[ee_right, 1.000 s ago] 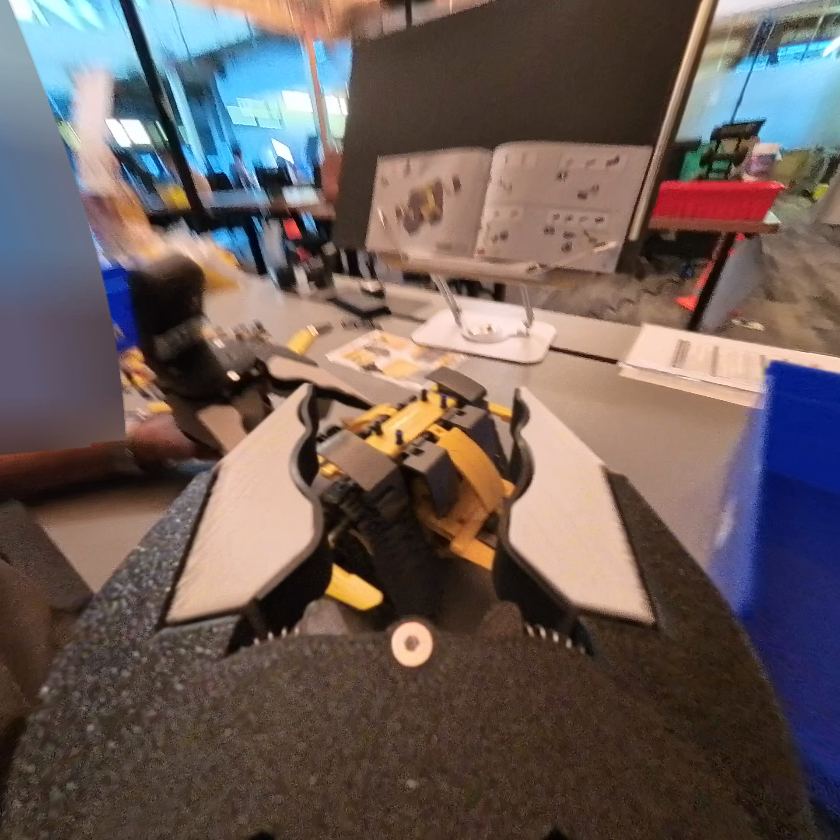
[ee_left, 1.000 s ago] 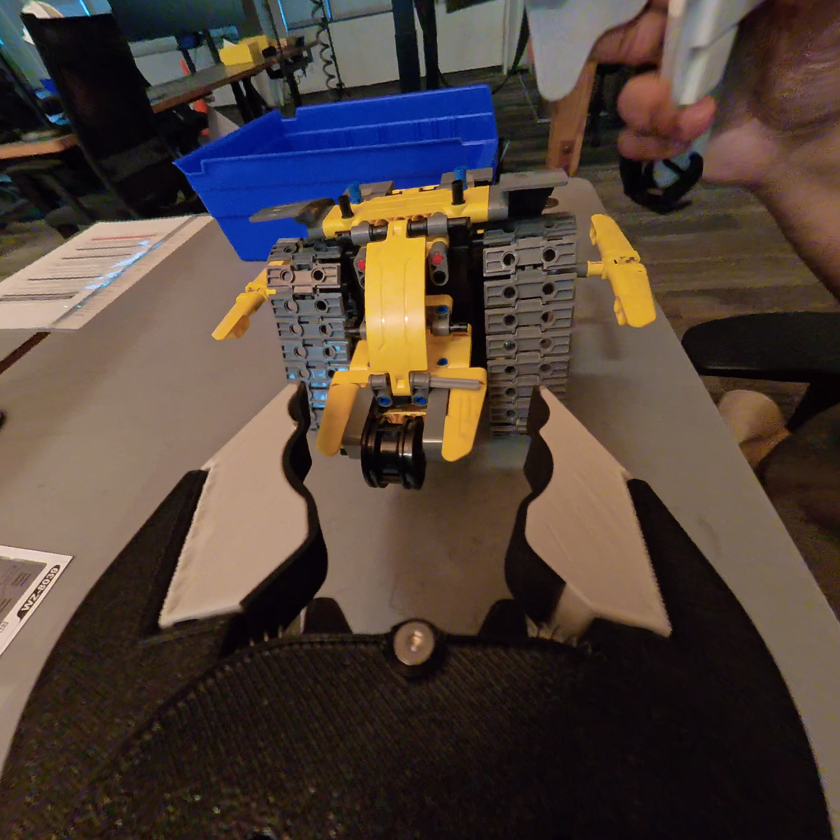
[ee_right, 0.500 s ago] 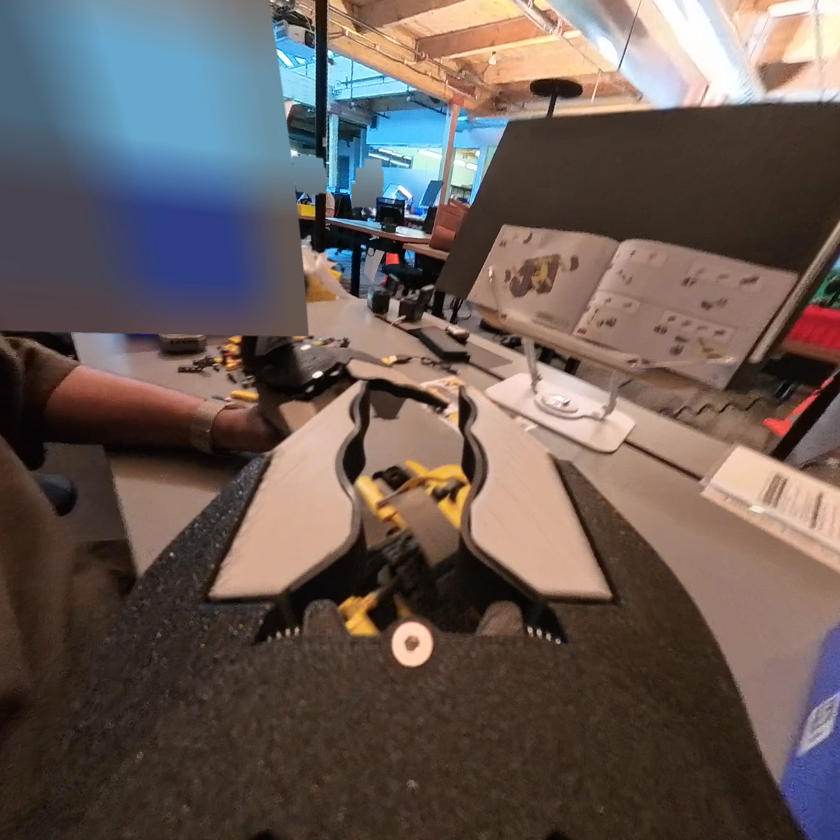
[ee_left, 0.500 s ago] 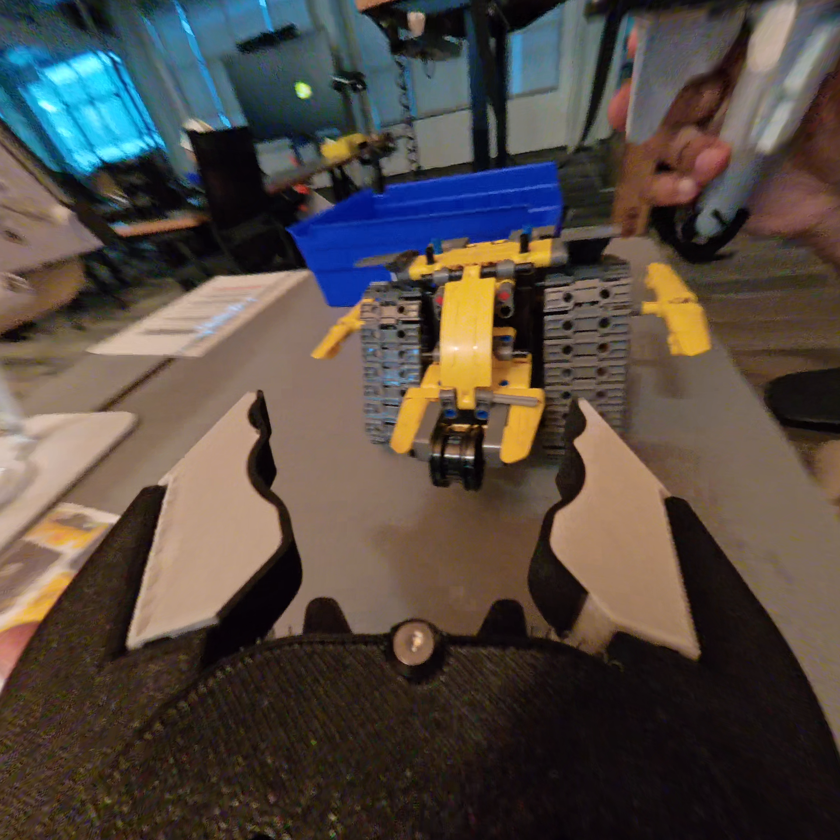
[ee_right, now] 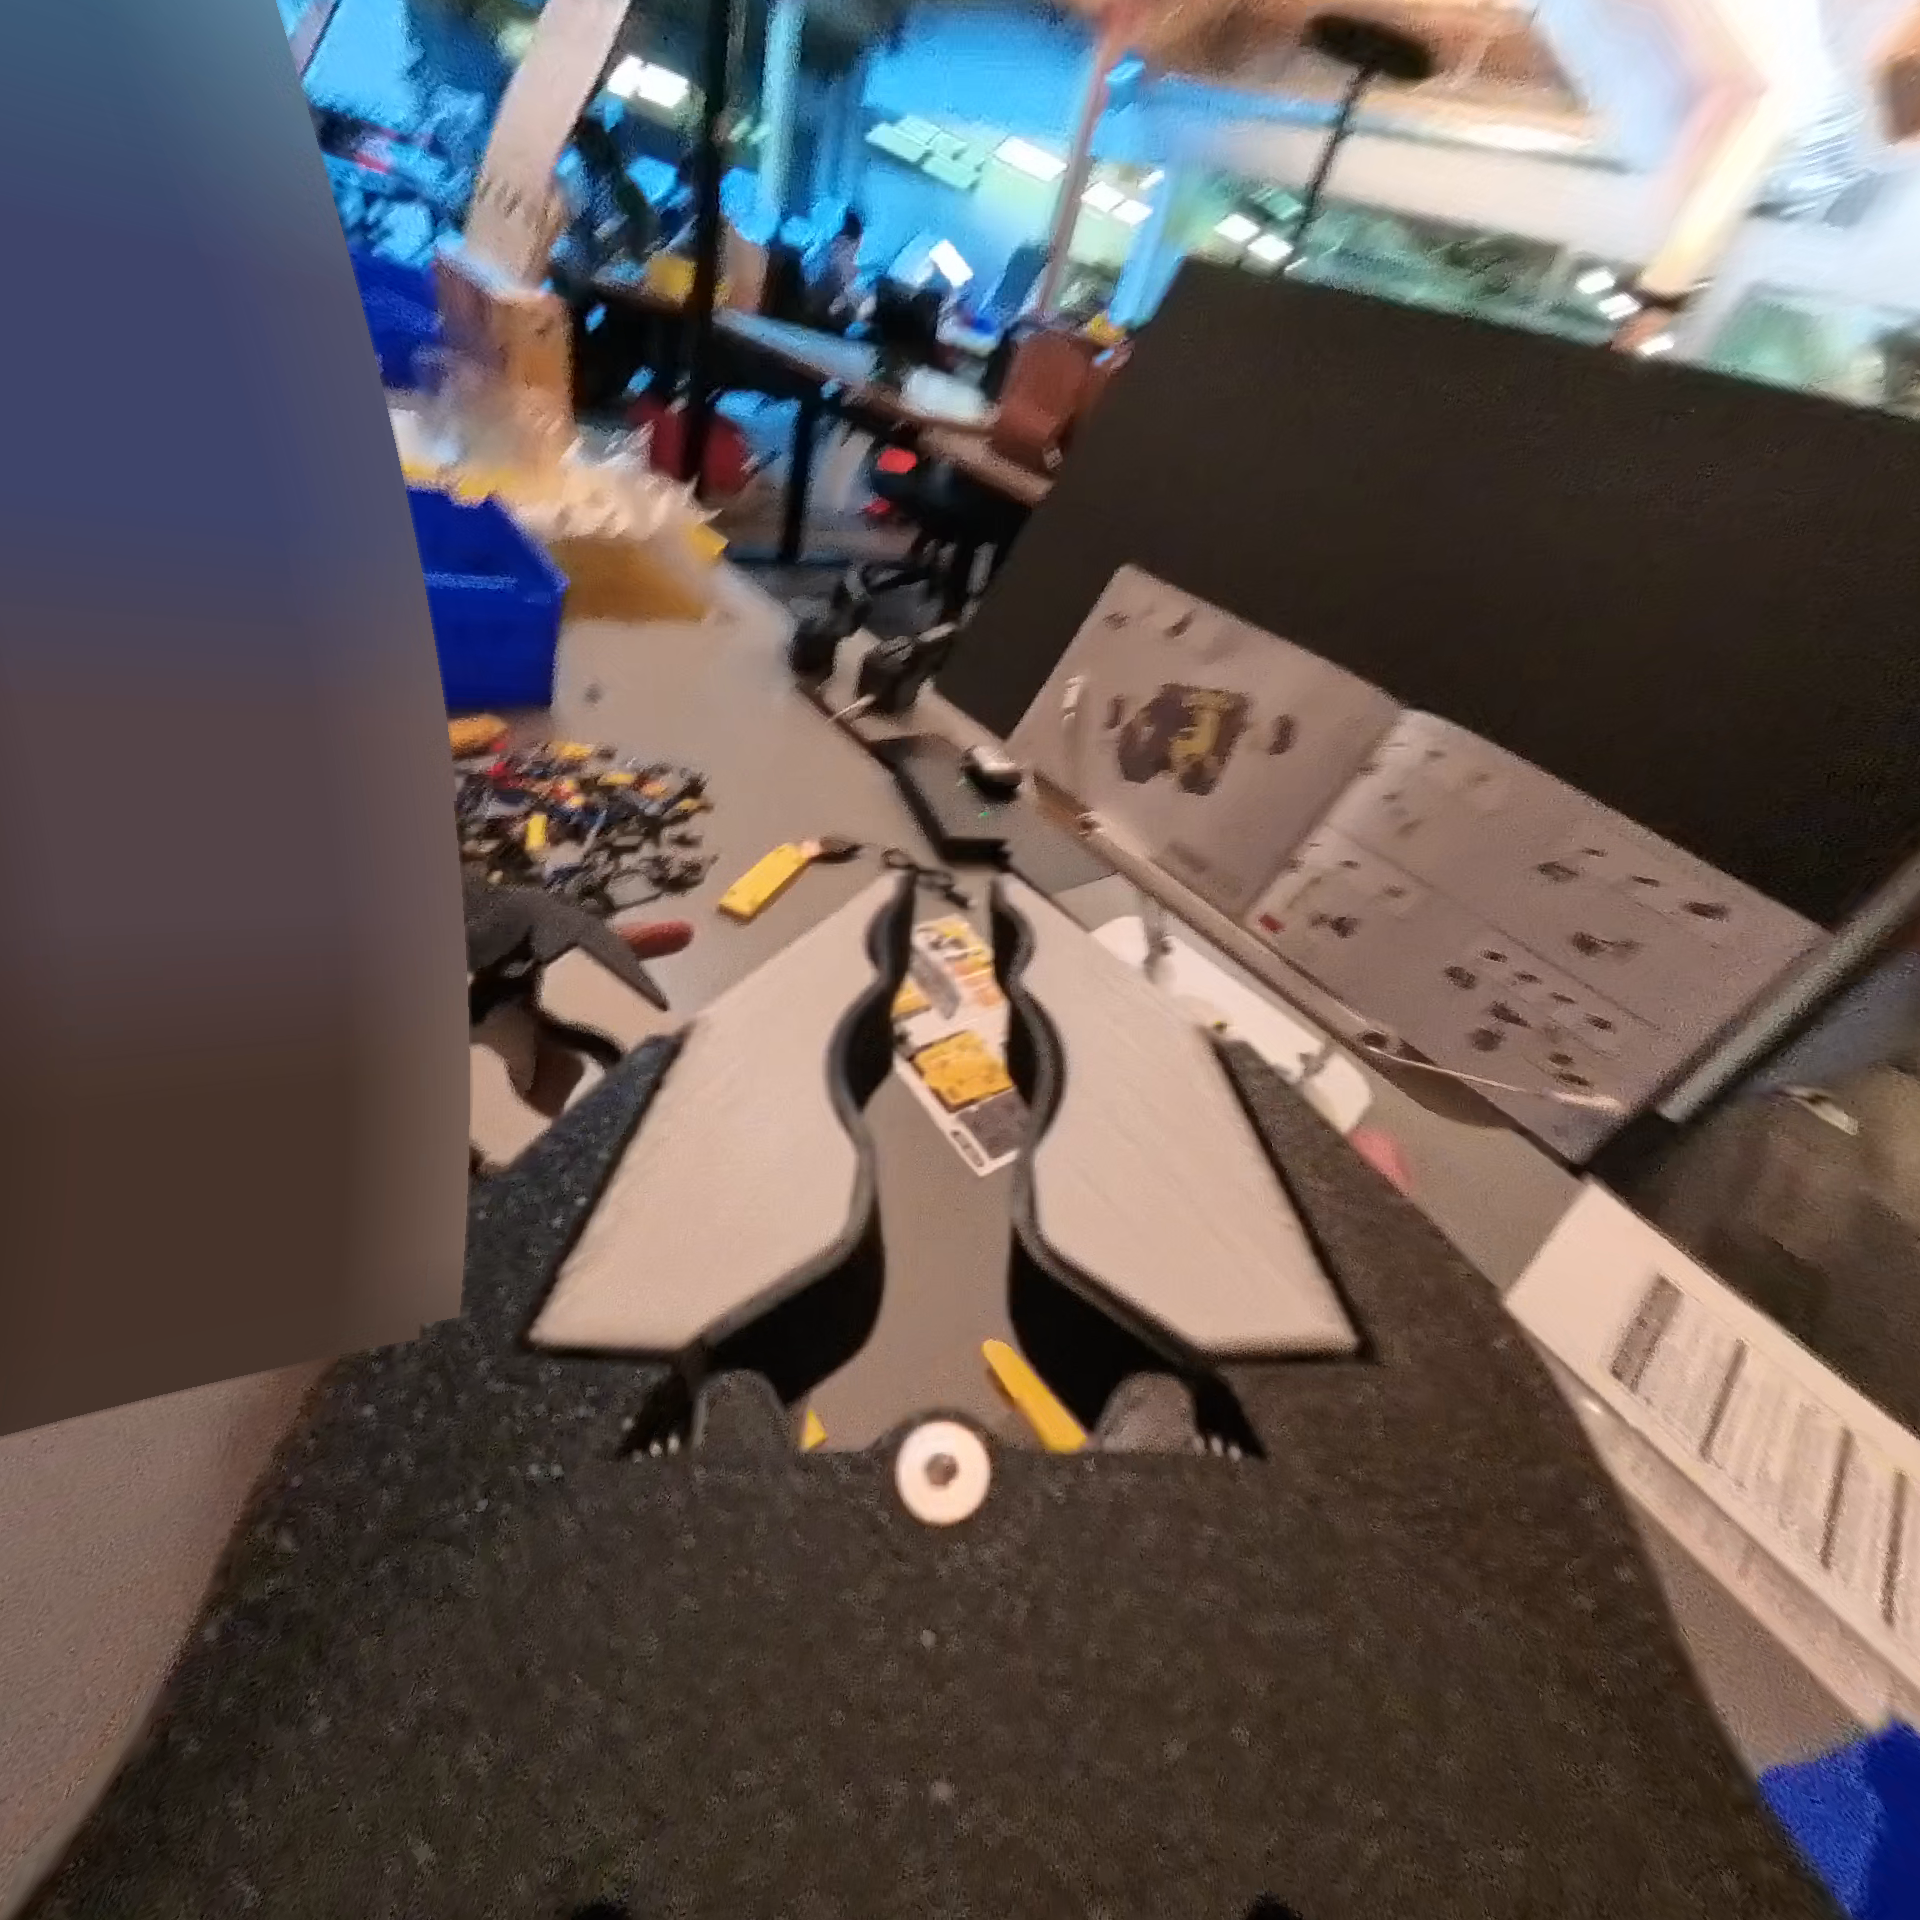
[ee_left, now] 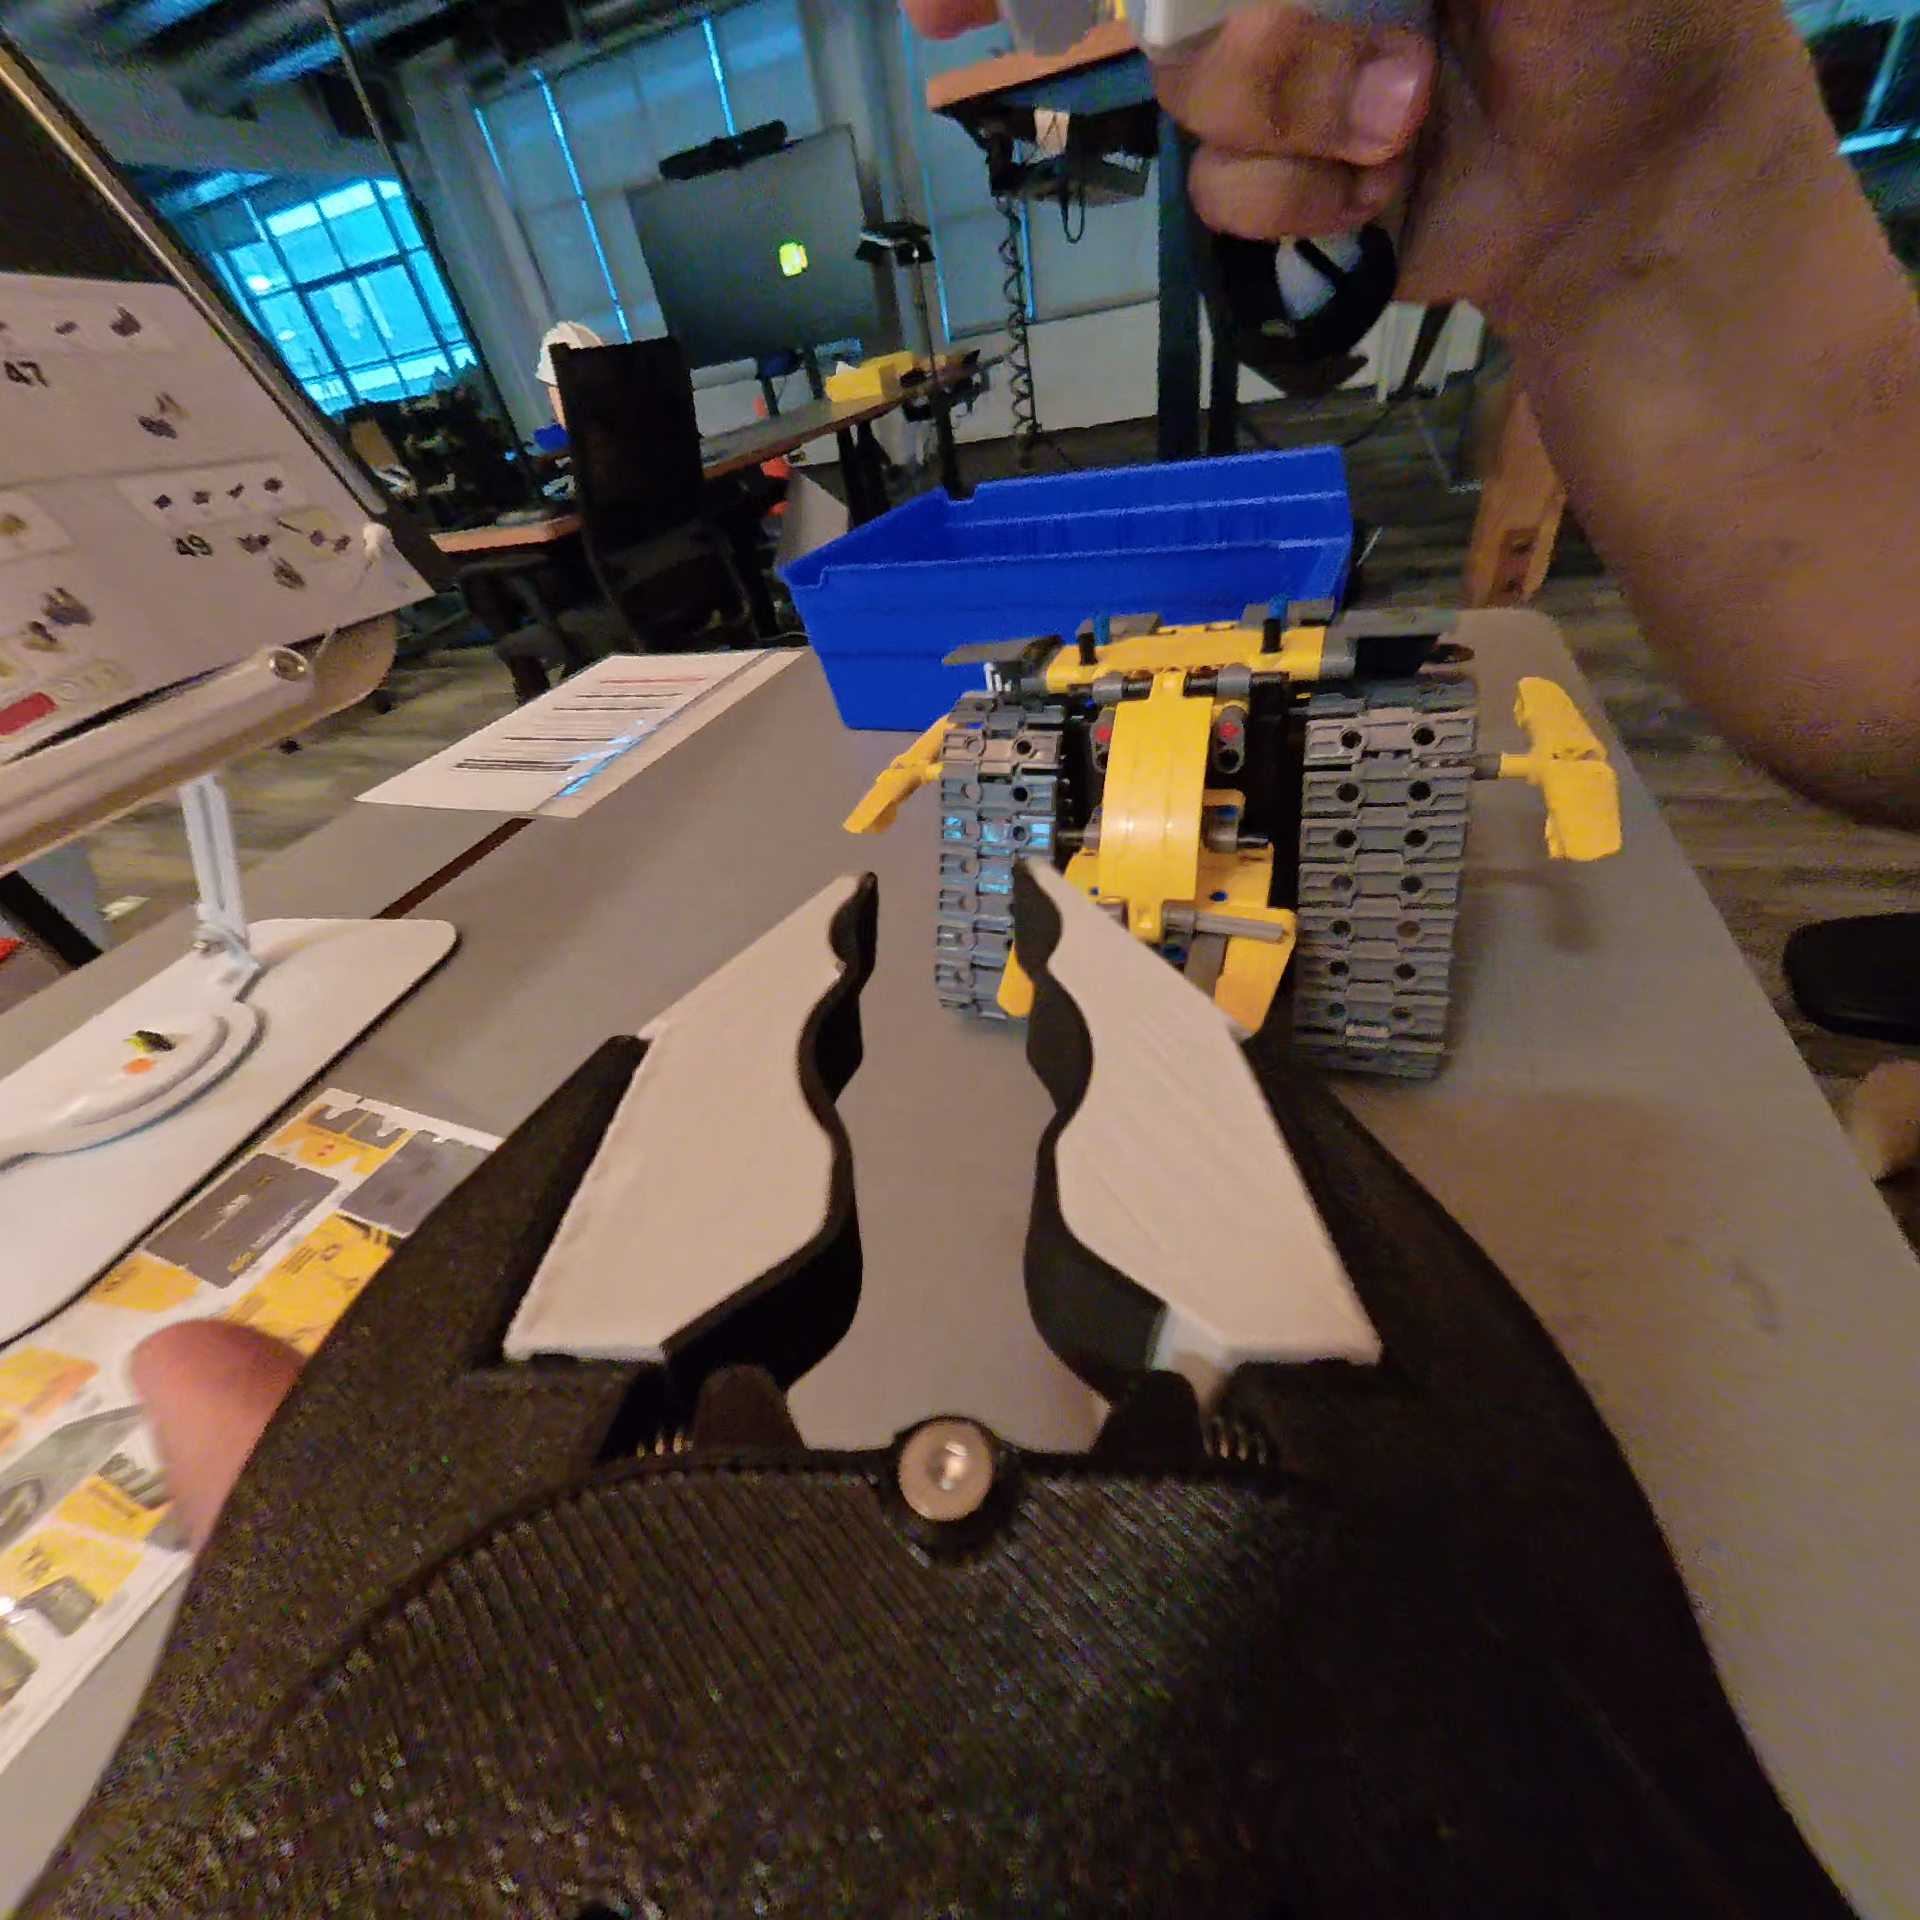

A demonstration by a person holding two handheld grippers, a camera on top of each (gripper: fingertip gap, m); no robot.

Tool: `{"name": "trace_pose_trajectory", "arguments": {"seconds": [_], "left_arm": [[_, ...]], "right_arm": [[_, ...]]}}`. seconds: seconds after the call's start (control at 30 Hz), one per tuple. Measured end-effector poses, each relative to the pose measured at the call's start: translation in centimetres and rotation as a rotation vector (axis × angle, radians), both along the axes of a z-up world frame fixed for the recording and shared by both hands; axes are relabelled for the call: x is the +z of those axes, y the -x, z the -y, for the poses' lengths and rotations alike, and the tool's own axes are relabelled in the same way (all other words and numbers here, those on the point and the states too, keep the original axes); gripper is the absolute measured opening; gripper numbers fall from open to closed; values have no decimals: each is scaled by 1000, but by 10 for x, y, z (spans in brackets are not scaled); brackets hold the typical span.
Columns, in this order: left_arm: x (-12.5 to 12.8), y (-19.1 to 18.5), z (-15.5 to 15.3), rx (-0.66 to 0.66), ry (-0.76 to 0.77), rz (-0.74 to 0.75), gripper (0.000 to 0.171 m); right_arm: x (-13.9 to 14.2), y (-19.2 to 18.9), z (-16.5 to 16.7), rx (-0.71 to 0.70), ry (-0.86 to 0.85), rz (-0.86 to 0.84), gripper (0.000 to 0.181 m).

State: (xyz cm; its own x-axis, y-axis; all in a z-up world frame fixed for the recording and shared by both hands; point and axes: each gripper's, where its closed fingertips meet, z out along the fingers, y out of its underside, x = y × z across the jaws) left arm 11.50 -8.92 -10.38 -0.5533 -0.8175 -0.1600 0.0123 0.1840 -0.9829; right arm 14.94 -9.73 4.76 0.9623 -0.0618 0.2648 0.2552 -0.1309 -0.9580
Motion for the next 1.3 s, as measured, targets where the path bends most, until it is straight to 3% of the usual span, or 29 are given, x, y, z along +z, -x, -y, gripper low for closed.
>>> {"name": "trace_pose_trajectory", "arguments": {"seconds": [0.1,0.13,0.23,0.4,0.57,0.63,0.8,0.97,1.1,1.3], "left_arm": [[-5,-4,-4,48,-105,50,13],[-8,0,1,17,-155,84,0],[-21,9,22,-101,-194,88,0],[-22,25,52,-299,-36,-4,55],[-31,2,50,-183,-14,-88,119],[-33,-5,55,-168,-9,-109,128],[-52,-20,68,-158,-98,-201,117],[-51,-18,70,-211,-65,-228,81],[-57,-16,75,-228,-110,-245,84],[-59,-19,74,-195,-129,-238,73]], "right_arm": [[-14,13,-19,121,62,15,19],[-29,17,-22,163,130,4,16],[-82,9,-9,175,432,3,26],[-119,9,31,174,720,29,38],[-151,28,41,244,936,163,53],[-162,29,40,268,997,206,55],[-174,27,39,334,1101,196,47],[-184,20,39,349,1167,182,43],[-187,23,41,370,1211,241,38],[-191,26,45,397,1272,283,32]]}}
